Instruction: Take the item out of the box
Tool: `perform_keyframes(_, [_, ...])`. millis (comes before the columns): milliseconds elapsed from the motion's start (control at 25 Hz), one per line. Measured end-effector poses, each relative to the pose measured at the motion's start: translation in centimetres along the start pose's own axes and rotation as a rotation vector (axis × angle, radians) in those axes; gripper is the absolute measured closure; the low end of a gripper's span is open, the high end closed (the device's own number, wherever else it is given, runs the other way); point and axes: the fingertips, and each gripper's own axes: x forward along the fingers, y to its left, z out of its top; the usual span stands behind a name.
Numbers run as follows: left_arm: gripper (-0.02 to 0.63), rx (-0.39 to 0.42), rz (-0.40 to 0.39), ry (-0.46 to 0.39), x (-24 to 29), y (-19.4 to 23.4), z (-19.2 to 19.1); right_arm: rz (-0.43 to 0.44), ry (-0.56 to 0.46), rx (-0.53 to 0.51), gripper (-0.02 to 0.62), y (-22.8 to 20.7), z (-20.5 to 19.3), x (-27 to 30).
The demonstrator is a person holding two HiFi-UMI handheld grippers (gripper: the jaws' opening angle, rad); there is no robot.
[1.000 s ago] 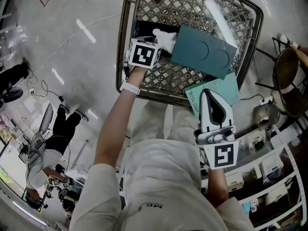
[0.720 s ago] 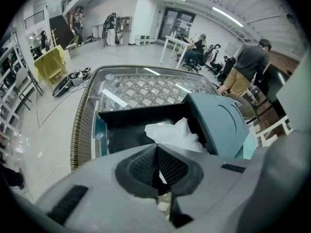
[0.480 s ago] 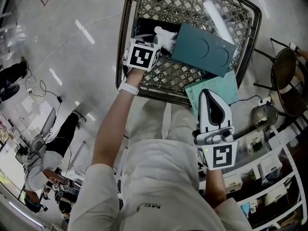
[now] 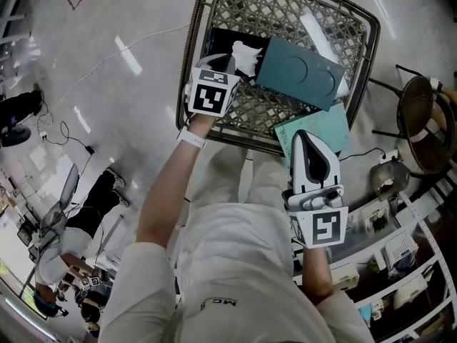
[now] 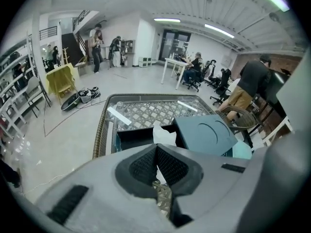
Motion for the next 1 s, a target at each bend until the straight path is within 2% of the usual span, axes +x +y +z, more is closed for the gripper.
perform_keyframes(480, [0.583,0.0,0.043,-0.118,-7.4,-0.9,2.4,-0.02,-0.071,-0.05,0.58,1.7,3.7,-3.4])
perform_keyframes(760, [0.583,0.044,0.058,-0.218,-13.3,-2.1,4.3,-0.021,-0.117,-0.083,0.58,3.0,5.7,-4.6])
perform_keyframes(1000, [0.583,0.034,0.061,-0.33,-19.0,-3.6,4.9,-0.047,-0.126,-0.107,0.58,3.7,7.1,-5.6])
